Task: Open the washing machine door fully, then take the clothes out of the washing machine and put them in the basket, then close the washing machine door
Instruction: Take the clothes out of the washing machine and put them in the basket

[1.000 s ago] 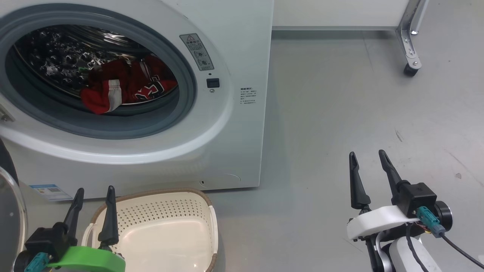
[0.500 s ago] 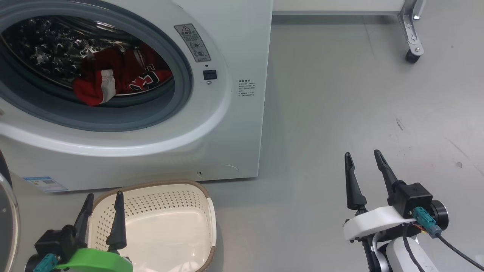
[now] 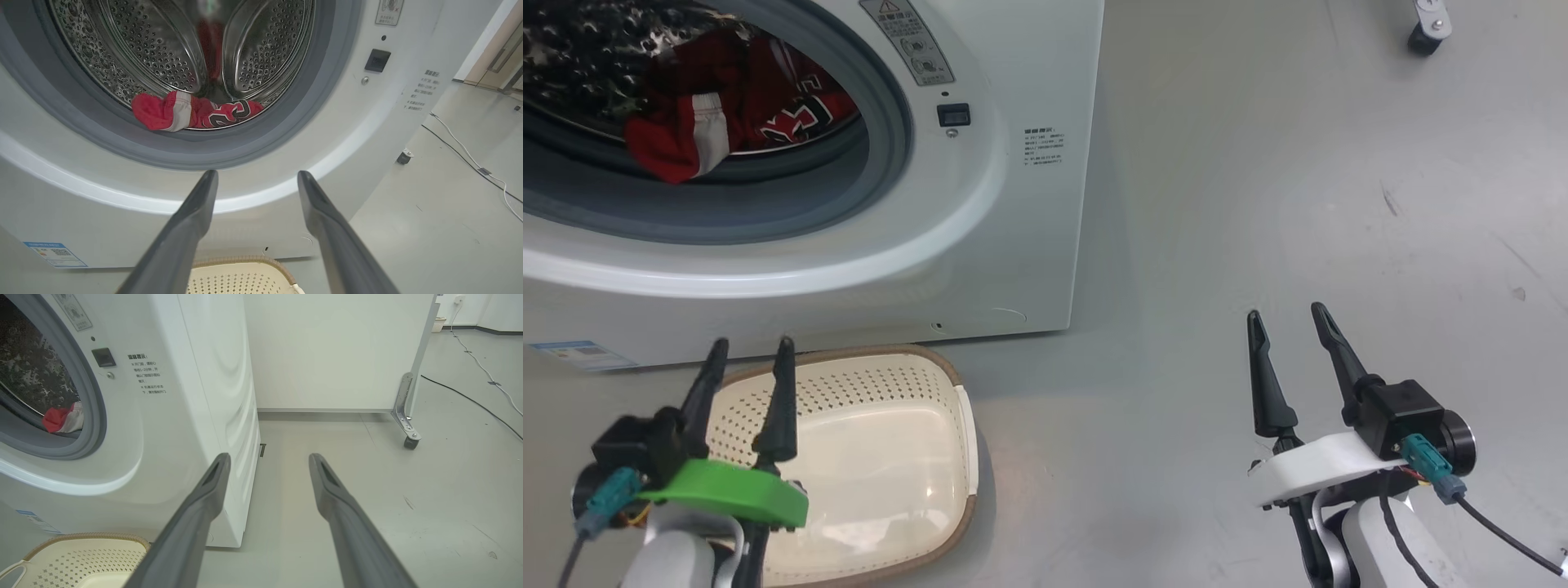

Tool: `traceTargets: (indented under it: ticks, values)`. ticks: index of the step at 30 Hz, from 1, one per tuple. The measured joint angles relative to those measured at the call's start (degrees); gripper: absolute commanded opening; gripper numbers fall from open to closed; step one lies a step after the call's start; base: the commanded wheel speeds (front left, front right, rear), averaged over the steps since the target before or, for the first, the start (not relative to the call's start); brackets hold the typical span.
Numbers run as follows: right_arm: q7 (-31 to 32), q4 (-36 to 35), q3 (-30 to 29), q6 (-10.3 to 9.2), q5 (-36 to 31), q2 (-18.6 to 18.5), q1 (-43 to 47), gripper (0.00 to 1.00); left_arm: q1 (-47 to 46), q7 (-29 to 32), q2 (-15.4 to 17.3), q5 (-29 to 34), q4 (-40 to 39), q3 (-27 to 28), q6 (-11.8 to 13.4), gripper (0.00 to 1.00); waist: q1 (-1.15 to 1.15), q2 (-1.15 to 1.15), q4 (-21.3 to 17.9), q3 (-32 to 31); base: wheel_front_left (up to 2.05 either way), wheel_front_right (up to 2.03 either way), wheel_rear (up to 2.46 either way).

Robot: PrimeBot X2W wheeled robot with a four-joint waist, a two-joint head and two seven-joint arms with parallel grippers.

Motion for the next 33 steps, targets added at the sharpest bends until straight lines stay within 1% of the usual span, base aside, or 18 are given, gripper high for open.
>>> traceTargets:
  ticks: [3, 8, 13, 15, 19, 20, 21, 23, 27, 29, 33]
  values:
    - [0.0, -0.5, 0.7, -0.38, 0.0, 0.0, -1.0, 1.0, -3.7, 0.0, 1.8, -1.0, 0.1, -1.0, 0.0, 1.0, 0.0, 0.0, -0.4, 1.8, 0.0, 0.0, 0.0]
    - [0.0, -1.4, 2.1, -0.45, 0.2, 0.0, -1.9, 1.0, -9.9, 0.7, 5.2, -1.9, 0.3, -2.7, 0.0, 1.0, 0.0, 0.0, -1.0, 4.7, 0.0, 0.0, 0.0]
    - [0.0, -2.1, 3.9, -0.52, 1.4, -0.1, -3.2, 1.0, -17.1, 3.5, 8.6, -3.0, 0.4, -3.1, 0.0, 1.0, 0.01, 0.0, -1.9, 7.7, 0.0, 0.0, 0.0]
    - [0.0, -2.5, 4.8, -0.56, 2.1, -0.1, -3.9, 1.0, -20.9, 5.3, 10.2, -5.2, 0.5, -3.0, 0.0, 1.0, 0.02, 0.0, -2.6, 9.5, 0.0, 0.0, 0.0]
    - [0.0, -2.9, 5.9, -0.58, 2.6, -0.2, -4.5, 1.0, -24.6, 7.8, 12.2, -7.1, 1.2, -3.2, 0.0, 1.0, 0.02, 0.0, -3.7, 11.8, 0.0, 0.0, 0.0]
    - [0.0, -2.9, 5.9, -0.58, 2.6, -0.2, -4.5, 1.0, -24.6, 7.8, 12.2, -7.1, 1.2, -3.2, 0.0, 1.0, 0.02, 0.0, -3.7, 11.8, 0.0, 0.0, 0.0]
    - [0.0, -3.4, 6.3, -0.58, 3.1, -0.2, -5.1, 1.0, -26.5, 8.9, 13.6, -7.7, 1.8, -3.4, 0.0, 1.0, 0.02, 0.0, -4.3, 12.9, 0.0, 0.0, 0.0]
    - [0.0, -3.7, 6.7, -0.58, 3.3, -0.2, -5.4, 1.0, -28.3, 10.4, 14.9, -8.6, 2.4, -3.7, 0.0, 1.0, 0.02, 0.0, -5.0, 14.0, 0.0, 0.0, 0.0]
    - [0.0, -4.4, 7.8, -0.66, 4.2, -0.2, -6.1, 1.0, -31.4, 13.1, 16.5, -10.3, 3.7, -4.2, 0.0, 1.0, 0.01, 0.0, -6.4, 16.0, 0.0, 0.0, 0.0]
    - [0.0, -4.7, 8.3, -1.0, 4.7, -0.2, -6.2, 1.0, -32.9, 14.2, 17.3, -11.5, 4.3, -4.1, 0.0, 1.0, 0.01, 0.0, -7.1, 17.0, 0.0, 0.0, 0.0]
    - [0.0, -5.3, 8.9, -1.0, 5.6, -0.2, -6.3, 1.0, -36.1, 16.3, 19.7, -12.6, 5.5, -3.6, 0.0, 1.0, 0.01, 0.0, -8.6, 18.8, 0.0, 0.0, 0.0]
